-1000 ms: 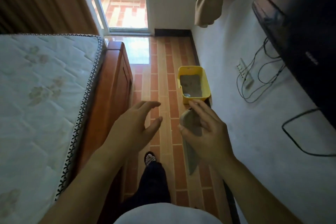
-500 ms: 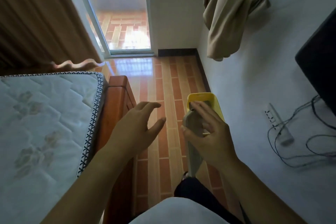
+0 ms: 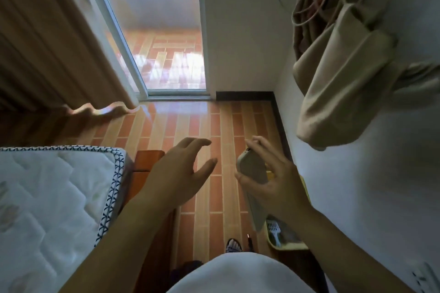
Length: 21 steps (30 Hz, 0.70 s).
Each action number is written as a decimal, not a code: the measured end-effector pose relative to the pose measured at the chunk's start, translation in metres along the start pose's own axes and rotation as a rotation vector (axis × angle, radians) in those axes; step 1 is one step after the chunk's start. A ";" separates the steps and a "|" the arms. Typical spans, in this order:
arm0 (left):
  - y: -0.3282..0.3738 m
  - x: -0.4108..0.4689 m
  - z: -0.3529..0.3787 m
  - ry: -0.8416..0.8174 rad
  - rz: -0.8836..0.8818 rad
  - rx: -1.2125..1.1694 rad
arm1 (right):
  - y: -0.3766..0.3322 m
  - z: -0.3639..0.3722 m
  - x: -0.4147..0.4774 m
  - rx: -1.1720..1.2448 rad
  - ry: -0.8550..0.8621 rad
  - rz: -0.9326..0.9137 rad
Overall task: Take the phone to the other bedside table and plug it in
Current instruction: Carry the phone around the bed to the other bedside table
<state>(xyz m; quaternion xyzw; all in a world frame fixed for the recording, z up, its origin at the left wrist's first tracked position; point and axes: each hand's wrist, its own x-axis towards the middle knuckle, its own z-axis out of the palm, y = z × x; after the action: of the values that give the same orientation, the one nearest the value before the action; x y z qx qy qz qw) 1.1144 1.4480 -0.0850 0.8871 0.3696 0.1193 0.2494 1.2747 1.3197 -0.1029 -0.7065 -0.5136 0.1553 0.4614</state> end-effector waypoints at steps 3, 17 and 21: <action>-0.021 0.047 -0.013 0.004 -0.042 -0.029 | 0.011 0.011 0.065 0.013 -0.049 -0.024; -0.200 0.276 -0.108 0.182 -0.283 -0.055 | 0.015 0.172 0.385 0.082 -0.252 -0.181; -0.251 0.331 -0.155 0.244 -0.334 -0.057 | -0.006 0.215 0.470 0.103 -0.311 -0.204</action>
<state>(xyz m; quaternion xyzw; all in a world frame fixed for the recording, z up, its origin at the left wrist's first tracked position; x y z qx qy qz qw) 1.1345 1.8912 -0.0779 0.7850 0.5355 0.1932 0.2444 1.3214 1.8341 -0.0917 -0.5939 -0.6390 0.2413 0.4251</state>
